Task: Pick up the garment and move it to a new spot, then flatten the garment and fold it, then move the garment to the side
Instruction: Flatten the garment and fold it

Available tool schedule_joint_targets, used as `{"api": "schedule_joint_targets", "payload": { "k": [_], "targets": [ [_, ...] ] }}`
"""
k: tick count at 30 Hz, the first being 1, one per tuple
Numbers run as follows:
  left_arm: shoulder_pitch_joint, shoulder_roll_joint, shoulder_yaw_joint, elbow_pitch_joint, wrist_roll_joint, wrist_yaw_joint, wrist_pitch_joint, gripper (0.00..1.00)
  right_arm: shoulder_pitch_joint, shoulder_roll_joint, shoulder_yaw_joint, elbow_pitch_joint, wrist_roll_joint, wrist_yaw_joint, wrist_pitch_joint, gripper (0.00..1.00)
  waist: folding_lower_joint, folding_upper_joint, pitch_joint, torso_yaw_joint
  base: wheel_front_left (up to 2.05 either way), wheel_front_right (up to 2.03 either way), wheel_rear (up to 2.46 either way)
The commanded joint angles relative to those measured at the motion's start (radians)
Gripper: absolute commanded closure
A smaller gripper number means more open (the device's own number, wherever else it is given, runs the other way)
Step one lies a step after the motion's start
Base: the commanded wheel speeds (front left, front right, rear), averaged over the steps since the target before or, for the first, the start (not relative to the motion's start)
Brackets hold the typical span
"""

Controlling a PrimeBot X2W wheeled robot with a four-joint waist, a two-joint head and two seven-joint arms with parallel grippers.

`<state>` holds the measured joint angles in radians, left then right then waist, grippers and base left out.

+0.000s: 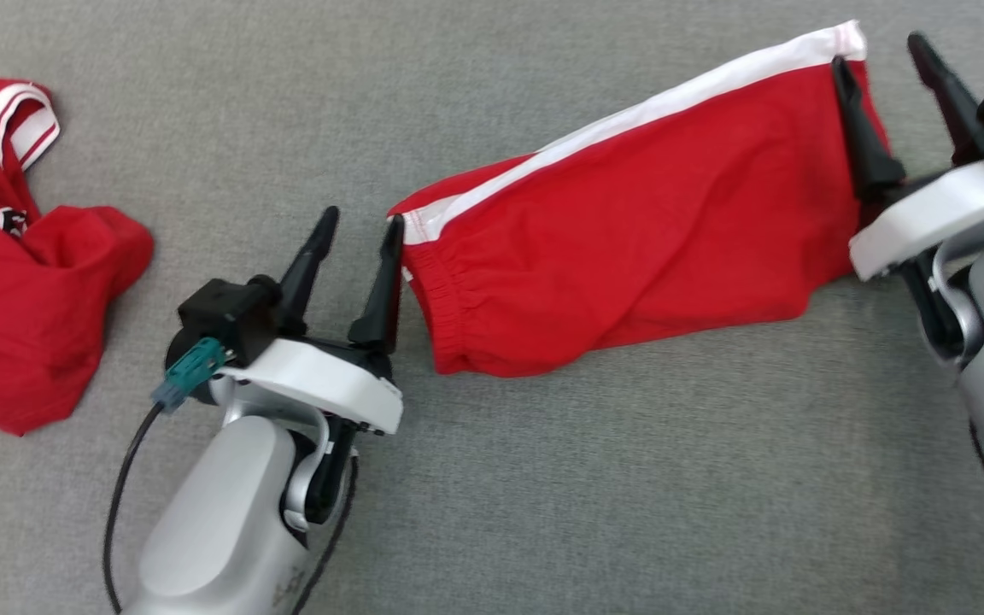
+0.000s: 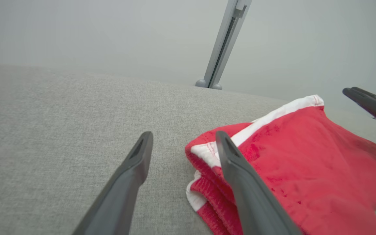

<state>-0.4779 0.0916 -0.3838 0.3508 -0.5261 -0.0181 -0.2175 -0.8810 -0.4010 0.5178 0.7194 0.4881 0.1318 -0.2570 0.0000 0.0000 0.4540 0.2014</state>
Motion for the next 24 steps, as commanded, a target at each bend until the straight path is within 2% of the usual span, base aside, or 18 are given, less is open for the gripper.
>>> {"api": "schedule_joint_targets", "payload": {
  "k": [1, 7, 12, 19, 24],
  "targets": [
    [0.003, 0.011, 0.009, -0.008, 0.015, 0.011, -0.011, 0.0, 0.025, 0.006, -0.01, -0.012, -0.012, -0.002, -0.007, 0.0, 0.0, 0.0, -0.027, -0.027, 0.0, 0.0, 0.0],
    [0.042, 0.042, 0.086, -0.058, 0.065, 0.047, -0.046, 0.0, 0.229, 0.08, -0.194, -0.244, -0.108, -0.002, -0.009, 0.0, 0.0, 0.0, -0.077, -0.095, 0.0, 0.0, 0.0],
    [0.084, 0.058, 0.169, -0.121, 0.124, 0.059, -0.048, 0.0, 0.41, 0.149, -0.298, -0.408, -0.169, -0.002, -0.009, 0.0, 0.0, 0.0, -0.122, -0.147, 0.0, 0.0, 0.0],
    [0.183, 0.074, 0.223, -0.133, 0.182, 0.045, -0.047, 0.0, 0.628, 0.207, -0.346, -0.533, -0.225, -0.002, -0.006, 0.0, 0.0, 0.0, -0.192, -0.2, 0.0, 0.0, 0.0],
    [0.268, 0.081, 0.241, -0.13, 0.209, 0.042, -0.047, 0.0, 0.758, 0.234, -0.372, -0.611, -0.248, -0.001, 0.042, 0.0, 0.0, 0.0, -0.238, -0.221, 0.0, 0.0, 0.0]
  ]
}}
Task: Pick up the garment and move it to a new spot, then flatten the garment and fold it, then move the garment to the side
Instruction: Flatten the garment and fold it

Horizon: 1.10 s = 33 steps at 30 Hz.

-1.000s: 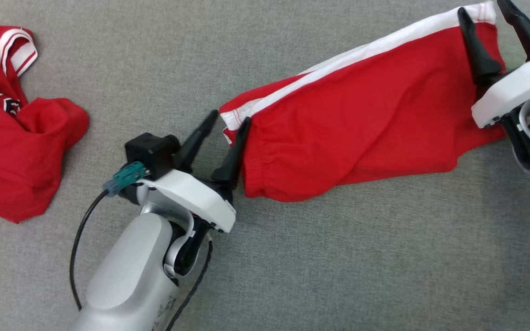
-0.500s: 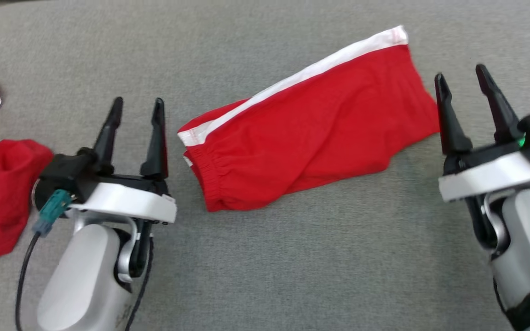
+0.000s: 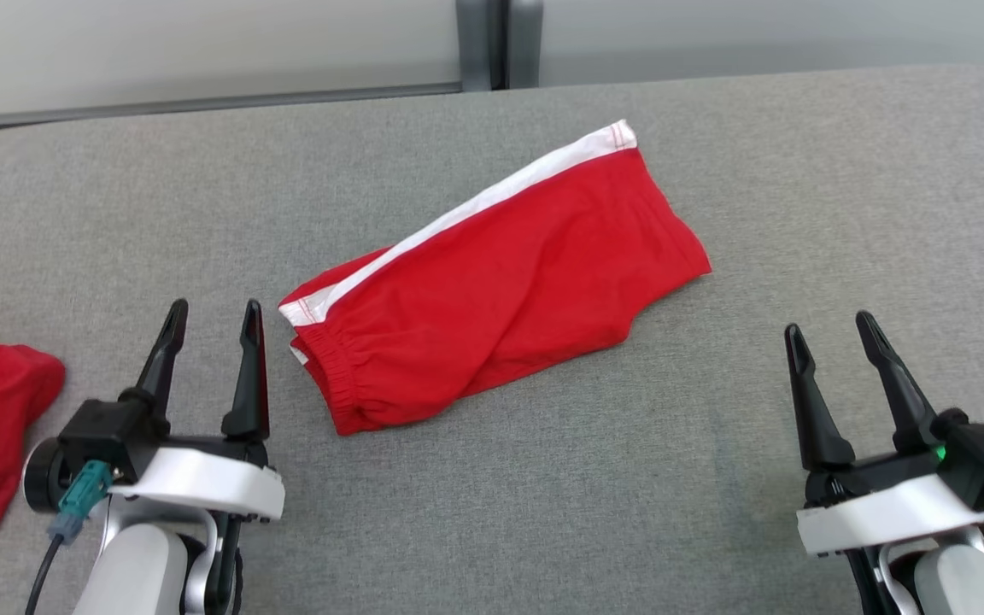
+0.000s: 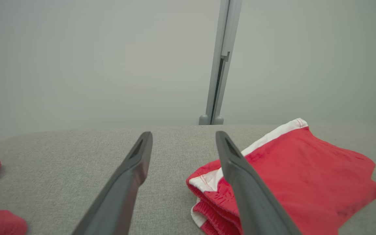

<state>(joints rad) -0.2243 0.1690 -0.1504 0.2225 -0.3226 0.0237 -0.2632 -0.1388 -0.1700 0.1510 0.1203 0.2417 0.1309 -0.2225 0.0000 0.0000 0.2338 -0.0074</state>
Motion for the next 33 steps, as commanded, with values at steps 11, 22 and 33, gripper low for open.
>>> {"api": "schedule_joint_targets", "payload": {
  "k": [11, 22, 33],
  "targets": [
    [0.057, -0.007, 0.031, 0.013, 0.001, -0.013, -0.002, 0.0, 0.072, 0.005, -0.033, -0.088, -0.007, 0.0, 0.056, 0.0, 0.0, 0.0, -0.031, -0.007, 0.0, 0.0, 0.0],
    [0.035, -0.019, 0.026, 0.033, 0.012, -0.019, -0.002, 0.0, 0.073, 0.006, -0.044, -0.109, 0.004, 0.0, 0.071, 0.0, 0.0, 0.0, -0.028, 0.003, 0.0, 0.0, 0.0],
    [-0.051, -0.049, -0.033, 0.022, 0.022, -0.04, 0.003, 0.0, -0.015, -0.046, -0.099, -0.112, 0.006, 0.0, 0.127, 0.0, 0.0, 0.0, 0.075, 0.12, 0.0, 0.0, 0.0]
  ]
}}
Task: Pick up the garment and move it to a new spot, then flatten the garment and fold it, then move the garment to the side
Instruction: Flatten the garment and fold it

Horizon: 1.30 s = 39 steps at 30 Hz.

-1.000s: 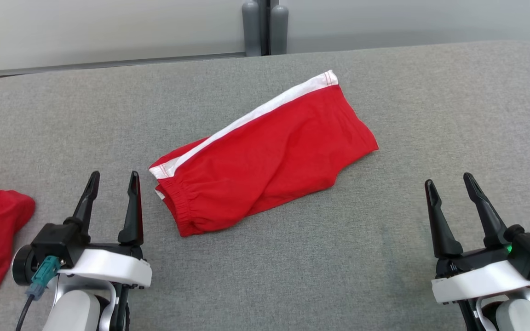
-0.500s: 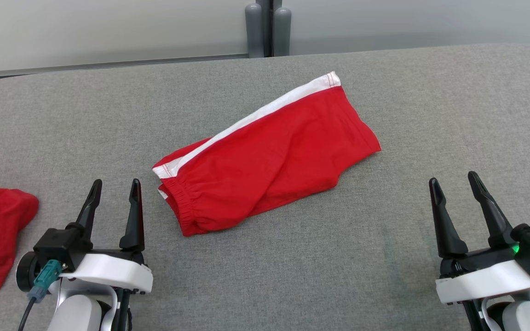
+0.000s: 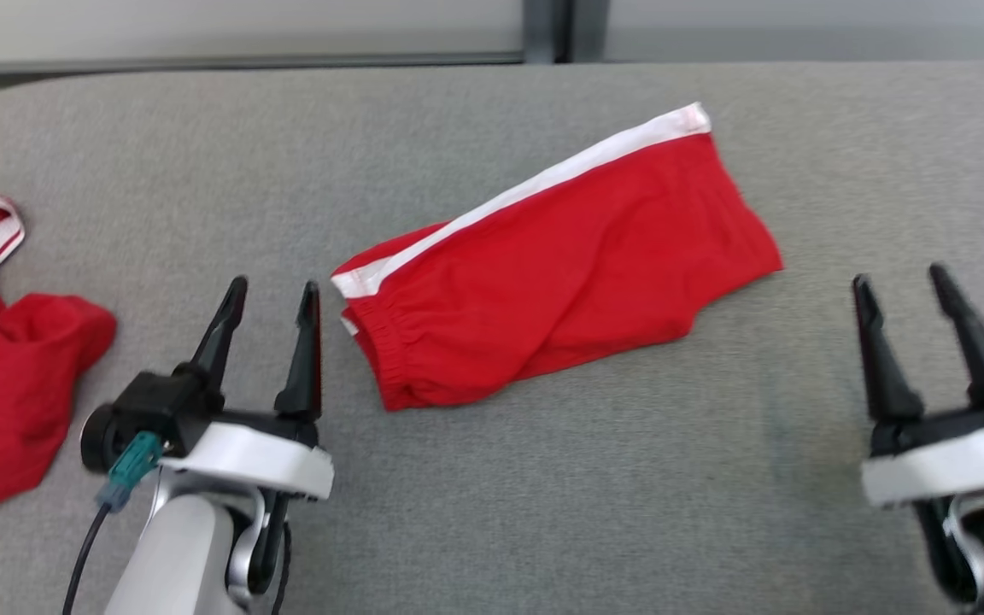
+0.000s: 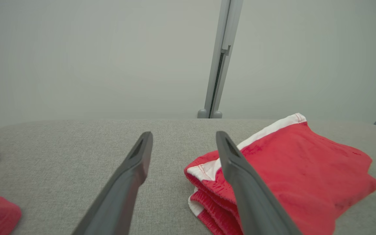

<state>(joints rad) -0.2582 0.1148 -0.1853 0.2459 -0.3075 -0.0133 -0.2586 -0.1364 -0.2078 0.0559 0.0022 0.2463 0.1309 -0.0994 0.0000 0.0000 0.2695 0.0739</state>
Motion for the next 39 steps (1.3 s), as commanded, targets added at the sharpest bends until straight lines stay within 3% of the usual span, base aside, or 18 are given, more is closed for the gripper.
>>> {"api": "schedule_joint_targets", "payload": {
  "k": [1, 9, 19, 20, 21, 23, 30, 39],
  "targets": [
    [-0.03, -0.001, -0.007, -0.001, 0.008, -0.005, -0.002, 0.0, -0.044, -0.02, -0.009, 0.016, 0.002, 0.0, 0.011, 0.0, 0.0, 0.0, 0.056, 0.053, 0.0, 0.0, 0.0],
    [-0.109, -0.04, -0.06, 0.012, 0.007, -0.021, -0.006, 0.0, -0.284, -0.119, 0.057, 0.289, 0.056, 0.0, 0.135, 0.0, 0.0, 0.0, 0.138, 0.137, 0.0, 0.0, 0.0],
    [-0.126, -0.053, -0.061, 0.034, 0.01, -0.027, -0.007, 0.0, -0.43, -0.135, 0.21, 0.539, 0.158, 0.0, 0.343, 0.0, 0.0, 0.0, 0.137, 0.133, 0.0, 0.0, 0.0],
    [-0.127, -0.054, -0.06, 0.036, 0.011, -0.028, -0.007, 0.0, -0.44, -0.126, 0.219, 0.543, 0.177, 0.0, 0.351, 0.41, 0.0, 0.0, 0.136, 0.131, 0.0, 0.0, 0.0],
    [-0.127, -0.054, -0.06, 0.036, 0.011, -0.028, -0.007, 0.0, -0.44, -0.126, 0.219, 0.543, 0.177, 0.0, 0.351, 0.41, 0.0, 0.0, 0.136, 0.131, 0.0, 0.0, 0.0],
    [-0.128, -0.054, -0.057, 0.036, 0.017, -0.031, -0.007, 0.0, -0.456, -0.126, 0.245, 0.552, 0.18, 0.0, 0.368, 1.0, 0.0, 0.0, 0.132, 0.128, 0.0, 0.0, 0.0],
    [-0.098, -0.053, -0.028, 0.03, 0.028, -0.023, -0.007, 0.0, -0.439, -0.096, 0.253, 0.527, 0.188, 0.0, 0.293, 1.0, 0.0, 0.0, 0.105, 0.09, 0.0, 0.0, 0.0],
    [-0.024, -0.025, 0.014, 0.016, 0.033, -0.018, -0.006, 0.0, -0.17, 0.013, 0.143, 0.393, 0.183, -0.001, 0.153, 1.0, 0.0, 0.0, 0.047, 0.005, 0.0, 0.0, 0.0]
  ]
}}
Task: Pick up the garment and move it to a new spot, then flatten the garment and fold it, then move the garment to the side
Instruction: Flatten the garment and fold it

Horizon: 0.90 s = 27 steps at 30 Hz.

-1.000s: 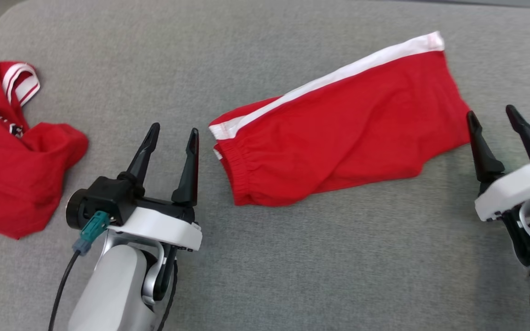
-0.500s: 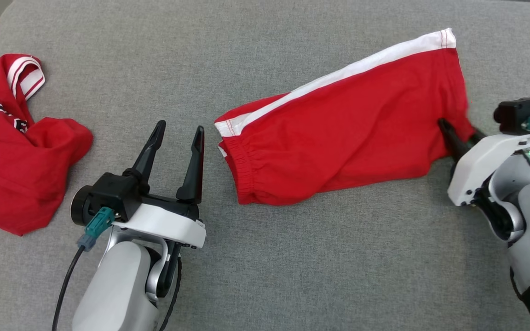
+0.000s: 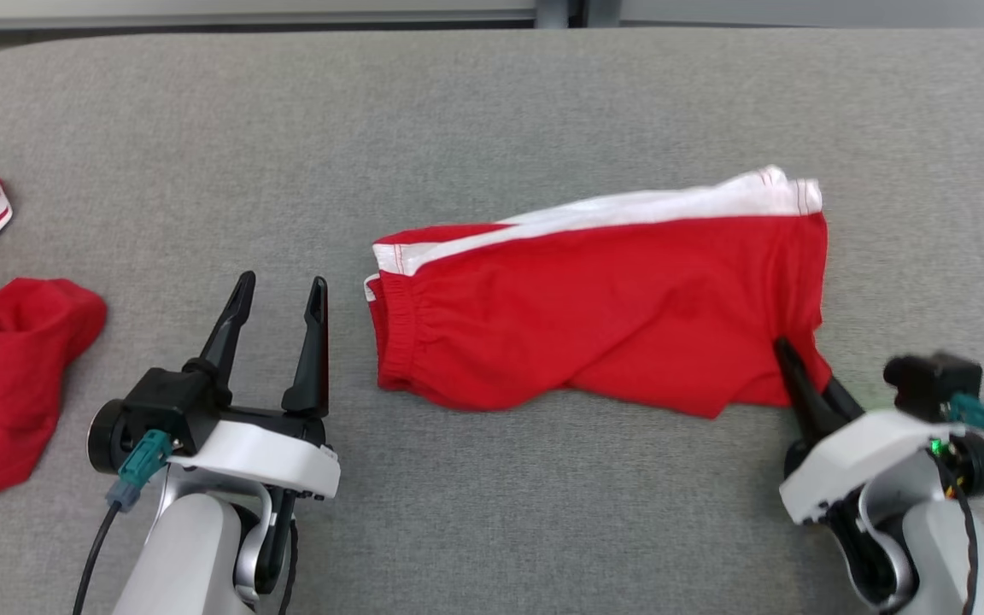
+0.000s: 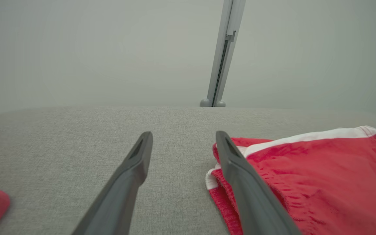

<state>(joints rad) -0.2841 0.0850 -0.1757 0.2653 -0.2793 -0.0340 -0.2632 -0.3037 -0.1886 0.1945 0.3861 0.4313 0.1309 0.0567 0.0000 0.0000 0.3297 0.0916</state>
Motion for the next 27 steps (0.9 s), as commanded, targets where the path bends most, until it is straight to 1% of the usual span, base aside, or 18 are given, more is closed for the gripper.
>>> {"api": "schedule_joint_targets", "payload": {
  "k": [1, 5, 9, 14, 17, 20, 24, 25, 27],
  "targets": [
    [0.009, 0.007, 0.003, -0.006, 0.006, 0.005, -0.002, 0.0, 0.026, 0.003, -0.009, -0.015, -0.008, 0.0, -0.011, 1.0, 0.0, 0.0, -0.017, -0.018, 0.0, 0.0, 0.0],
    [0.028, 0.017, 0.004, -0.017, 0.003, 0.01, 0.005, 0.0, 0.096, 0.023, -0.046, -0.086, -0.021, 0.0, -0.005, 1.0, 0.0, 0.0, -0.024, -0.038, 0.0, 0.0, 0.0],
    [0.028, 0.023, 0.003, -0.033, -0.002, 0.013, 0.015, 0.0, 0.121, 0.022, -0.073, -0.131, -0.033, -0.001, 0.019, 1.0, 0.0, 0.0, -0.017, -0.044, 0.0, 0.0, 0.0],
    [0.019, 0.022, -0.005, -0.036, -0.006, 0.015, 0.021, 0.0, 0.13, 0.021, -0.098, -0.161, -0.045, -0.001, 0.043, 1.0, 0.0, 0.0, -0.016, -0.036, 0.0, 0.0, 0.0],
    [0.011, 0.017, -0.014, -0.028, -0.009, 0.017, 0.019, 0.0, 0.098, 0.02, -0.089, -0.199, -0.066, 0.0, 0.054, 1.0, 0.0, 0.0, -0.025, -0.02, 0.0, 0.0, 0.0],
    [0.013, 0.016, -0.015, -0.022, -0.01, 0.02, 0.015, 0.0, 0.059, 0.034, -0.038, -0.245, -0.097, 0.0, 0.07, 1.0, 0.0, 0.0, -0.039, -0.005, 0.0, 0.0, 0.0],
    [0.018, 0.011, -0.018, -0.014, -0.014, 0.026, 0.009, 0.0, -0.009, 0.061, 0.115, -0.297, -0.112, 0.0, 0.104, 1.0, 0.0, 0.0, -0.057, 0.026, 0.0, 0.0, 0.0],
    [0.018, 0.011, -0.018, -0.014, -0.014, 0.026, 0.009, 0.0, -0.009, 0.061, 0.115, -0.297, -0.112, 0.0, 0.104, 1.0, 0.0, 0.0, -0.057, 0.026, 0.0, 0.0, 0.0],
    [0.019, 0.009, -0.019, -0.011, -0.018, 0.026, 0.008, 0.0, -0.041, 0.072, 0.202, -0.295, -0.094, 0.0, 0.12, 1.0, 0.0, 0.0, -0.065, 0.044, 0.0, 0.0, 0.0]
  ]
}}
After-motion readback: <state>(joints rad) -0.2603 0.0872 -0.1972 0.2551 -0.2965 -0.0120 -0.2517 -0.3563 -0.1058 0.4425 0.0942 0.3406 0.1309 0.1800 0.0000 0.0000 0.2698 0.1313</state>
